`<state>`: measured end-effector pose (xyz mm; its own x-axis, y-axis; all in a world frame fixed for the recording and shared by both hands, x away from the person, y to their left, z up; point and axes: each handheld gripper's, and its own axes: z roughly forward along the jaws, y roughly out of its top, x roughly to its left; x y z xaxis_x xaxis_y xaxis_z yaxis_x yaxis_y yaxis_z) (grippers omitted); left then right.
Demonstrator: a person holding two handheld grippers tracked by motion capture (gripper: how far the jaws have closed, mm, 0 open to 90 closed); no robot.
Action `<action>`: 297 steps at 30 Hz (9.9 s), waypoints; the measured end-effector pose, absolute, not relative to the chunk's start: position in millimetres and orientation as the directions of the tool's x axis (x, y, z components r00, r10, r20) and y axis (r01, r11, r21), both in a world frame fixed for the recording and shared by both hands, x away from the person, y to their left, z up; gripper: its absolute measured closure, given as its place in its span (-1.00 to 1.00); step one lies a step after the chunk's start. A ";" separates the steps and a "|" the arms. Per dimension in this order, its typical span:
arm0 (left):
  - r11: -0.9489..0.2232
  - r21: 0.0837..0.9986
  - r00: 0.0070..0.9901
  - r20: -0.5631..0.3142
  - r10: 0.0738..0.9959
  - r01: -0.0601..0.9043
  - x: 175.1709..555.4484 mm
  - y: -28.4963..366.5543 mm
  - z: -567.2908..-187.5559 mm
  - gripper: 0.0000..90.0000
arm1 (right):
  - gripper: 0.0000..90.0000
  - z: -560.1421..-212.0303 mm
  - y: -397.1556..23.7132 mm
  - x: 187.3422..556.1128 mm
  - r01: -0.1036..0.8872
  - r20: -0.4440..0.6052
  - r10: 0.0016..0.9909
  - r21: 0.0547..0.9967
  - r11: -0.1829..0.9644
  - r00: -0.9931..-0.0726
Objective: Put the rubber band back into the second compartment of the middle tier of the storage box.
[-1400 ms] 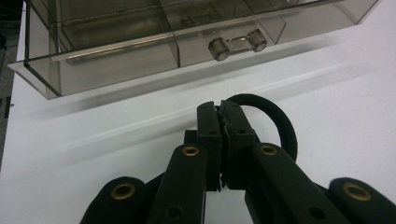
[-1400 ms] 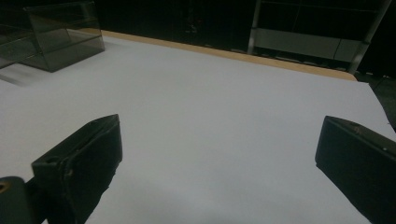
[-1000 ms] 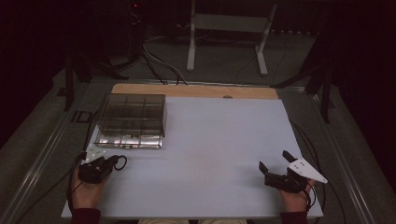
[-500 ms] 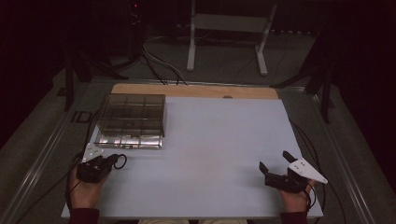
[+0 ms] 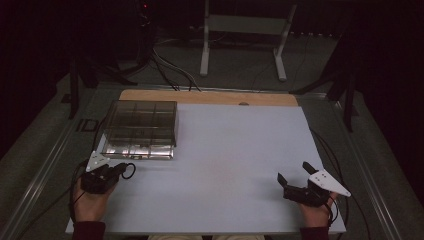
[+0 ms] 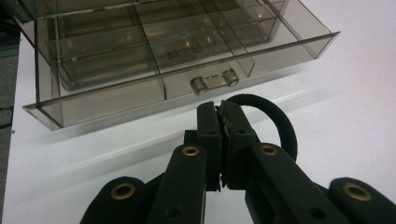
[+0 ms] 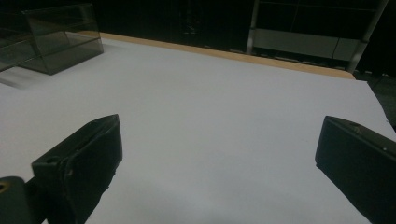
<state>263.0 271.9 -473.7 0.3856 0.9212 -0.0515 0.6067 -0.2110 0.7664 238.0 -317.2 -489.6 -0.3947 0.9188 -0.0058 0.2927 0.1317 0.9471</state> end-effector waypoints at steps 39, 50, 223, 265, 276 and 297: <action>-0.210 0.789 0.399 -0.049 0.916 0.577 282.8 264.6 -454.8 0.97 | -0.98 -489.5 -317.5 237.8 0.292 -0.002 0.919 0.948 0.128 -0.394; -0.206 0.793 0.390 -0.042 0.920 0.574 289.9 264.2 -452.7 0.97 | -0.98 -489.6 -317.3 237.8 0.292 -0.002 0.919 0.948 0.128 -0.395; -0.129 0.853 0.312 -0.042 0.949 0.505 338.6 255.8 -465.4 -0.76 | -0.98 -490.6 -317.2 239.4 0.293 0.001 0.918 0.948 0.126 -0.397; -0.160 0.912 0.424 -0.018 0.906 0.379 303.7 244.9 -451.2 -0.99 | -0.98 -489.7 -316.3 238.3 0.290 0.004 0.916 0.949 0.123 -0.401; -0.160 0.928 0.456 -0.011 0.890 0.336 290.0 241.8 -453.6 -0.99 | -0.98 -489.6 -315.0 237.9 0.289 0.009 0.914 0.950 0.120 -0.407; -0.166 0.938 0.482 -0.003 0.876 0.306 256.2 242.0 -482.8 -0.99 | -0.98 -491.3 -311.1 238.3 0.282 0.010 0.901 0.951 0.126 -0.434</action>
<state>256.2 242.0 -482.8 0.4820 0.8761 -0.0025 0.3058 -0.1656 0.9376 238.3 -311.1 -491.3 -0.4342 0.9008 0.0097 0.2818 0.1256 0.9512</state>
